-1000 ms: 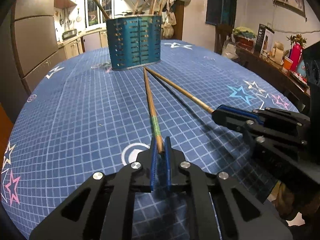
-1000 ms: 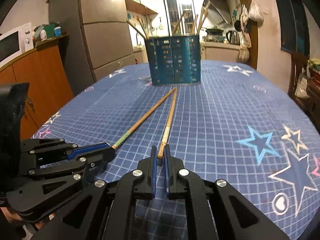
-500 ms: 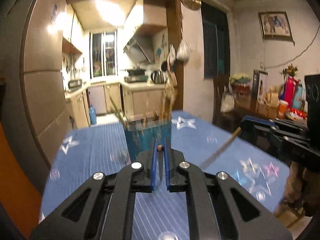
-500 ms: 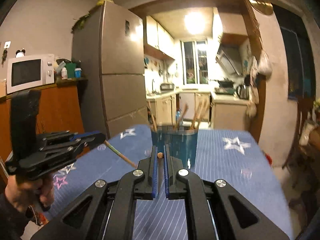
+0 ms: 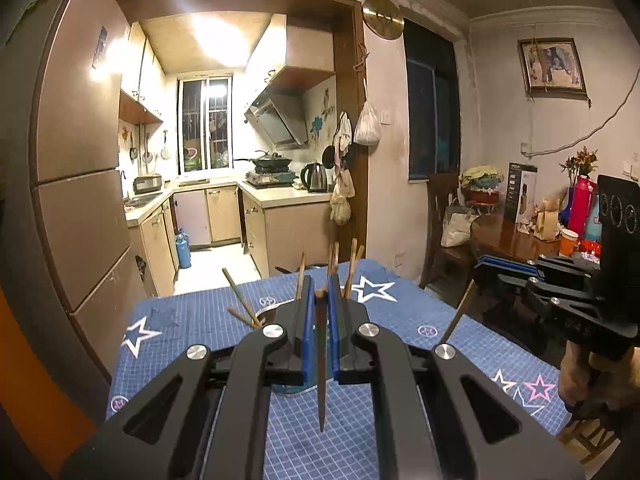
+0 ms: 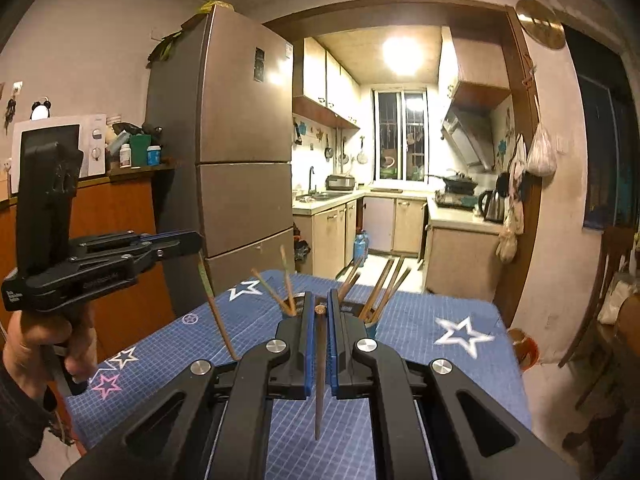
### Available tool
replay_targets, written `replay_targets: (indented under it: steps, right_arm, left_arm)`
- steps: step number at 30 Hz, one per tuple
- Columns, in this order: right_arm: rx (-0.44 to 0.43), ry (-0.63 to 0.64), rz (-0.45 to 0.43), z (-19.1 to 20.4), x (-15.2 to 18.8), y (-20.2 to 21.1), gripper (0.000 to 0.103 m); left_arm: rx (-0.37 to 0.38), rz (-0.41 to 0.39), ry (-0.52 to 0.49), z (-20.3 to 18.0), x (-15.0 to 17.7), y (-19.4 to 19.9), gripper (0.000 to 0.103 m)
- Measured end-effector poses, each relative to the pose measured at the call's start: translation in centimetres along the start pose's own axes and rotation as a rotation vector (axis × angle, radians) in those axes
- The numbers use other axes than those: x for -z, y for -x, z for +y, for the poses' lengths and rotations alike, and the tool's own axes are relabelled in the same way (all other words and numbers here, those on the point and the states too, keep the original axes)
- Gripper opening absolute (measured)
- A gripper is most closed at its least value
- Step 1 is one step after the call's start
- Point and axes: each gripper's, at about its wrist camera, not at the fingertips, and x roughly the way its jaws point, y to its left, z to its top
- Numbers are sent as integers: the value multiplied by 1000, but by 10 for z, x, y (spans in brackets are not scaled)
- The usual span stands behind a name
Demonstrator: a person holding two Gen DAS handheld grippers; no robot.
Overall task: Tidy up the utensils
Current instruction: 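Carry both chopsticks over the teal holder and lower them in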
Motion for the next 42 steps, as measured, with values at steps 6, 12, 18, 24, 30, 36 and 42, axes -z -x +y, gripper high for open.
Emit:
replay_targets:
  steps: [6,12,18,24,30,36,42]
  right_arm:
    - [4,17,-36,-16,-50,-6,7]
    - [14,20,-66,-35,-107,-18,7]
    - [39,26,-77,-49,-149,-44,7]
    - [42,-11,-44,-63,-153,-84,7]
    - [36,-55,11,-77,-133,-119,7]
    - [20,-70,44,-78,-114,-135,7]
    - [6,-65,72,-74,-101,-143,7]
  left_arm:
    - [0,-21,8,6,-35,-3,5]
    - [-37,-60,14,15,-80,-10,5]
    - [-85,-66,23,23,-111,-35,5]
    - [-114,-43,50,38,-111,-68,5]
    - [-118,-5,63,42,-95,-90,5]
    - [-121,27,64,45,-84,-105,5]
    - [-135,62,75,50,-70,-116,5]
